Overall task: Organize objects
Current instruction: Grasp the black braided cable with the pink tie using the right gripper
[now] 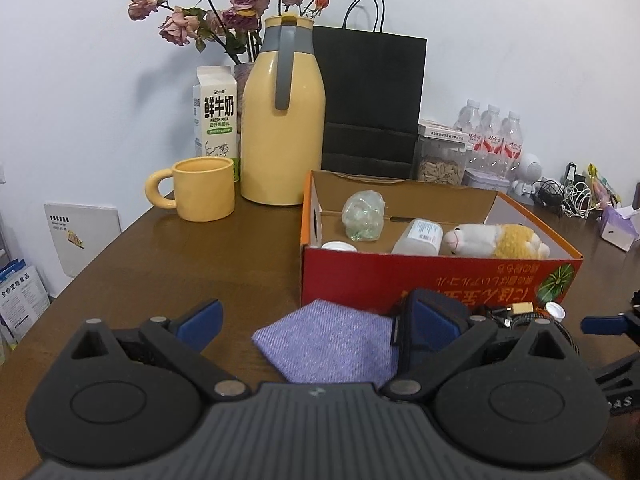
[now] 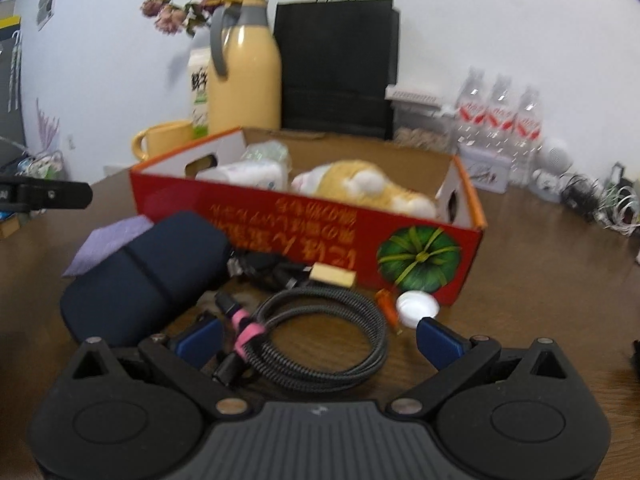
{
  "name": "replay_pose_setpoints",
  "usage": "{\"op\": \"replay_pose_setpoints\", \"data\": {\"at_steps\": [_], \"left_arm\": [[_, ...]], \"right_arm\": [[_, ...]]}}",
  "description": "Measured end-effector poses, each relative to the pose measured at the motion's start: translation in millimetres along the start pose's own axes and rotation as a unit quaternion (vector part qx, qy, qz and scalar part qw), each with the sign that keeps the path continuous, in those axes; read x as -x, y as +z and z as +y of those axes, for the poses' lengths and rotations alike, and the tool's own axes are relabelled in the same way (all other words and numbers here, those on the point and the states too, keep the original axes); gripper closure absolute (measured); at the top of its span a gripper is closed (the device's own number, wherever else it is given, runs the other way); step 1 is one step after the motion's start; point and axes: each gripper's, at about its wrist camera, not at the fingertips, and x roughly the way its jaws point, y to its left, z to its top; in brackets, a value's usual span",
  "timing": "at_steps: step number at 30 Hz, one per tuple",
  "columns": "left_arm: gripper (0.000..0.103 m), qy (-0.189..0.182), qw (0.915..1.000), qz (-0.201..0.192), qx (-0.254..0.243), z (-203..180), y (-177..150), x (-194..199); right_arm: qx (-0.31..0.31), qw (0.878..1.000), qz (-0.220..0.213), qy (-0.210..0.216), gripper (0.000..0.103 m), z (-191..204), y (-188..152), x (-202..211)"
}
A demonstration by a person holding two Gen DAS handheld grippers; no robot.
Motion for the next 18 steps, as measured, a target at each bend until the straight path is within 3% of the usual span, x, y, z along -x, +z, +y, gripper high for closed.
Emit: {"op": "replay_pose_setpoints", "data": {"at_steps": [9, 18], "left_arm": [[0.0, 0.014, 0.9998, 0.008, 0.008, 11.5, -8.9, 8.6], [0.0, 0.026, 0.9994, 0.016, 0.014, 16.4, -12.1, 6.2]], "right_arm": [[-0.021, 0.998, 0.047, 0.021, 0.0, -5.3, 4.6, -30.0], [-0.022, 0.999, 0.04, 0.019, 0.0, -3.8, 3.8, -34.5]]}}
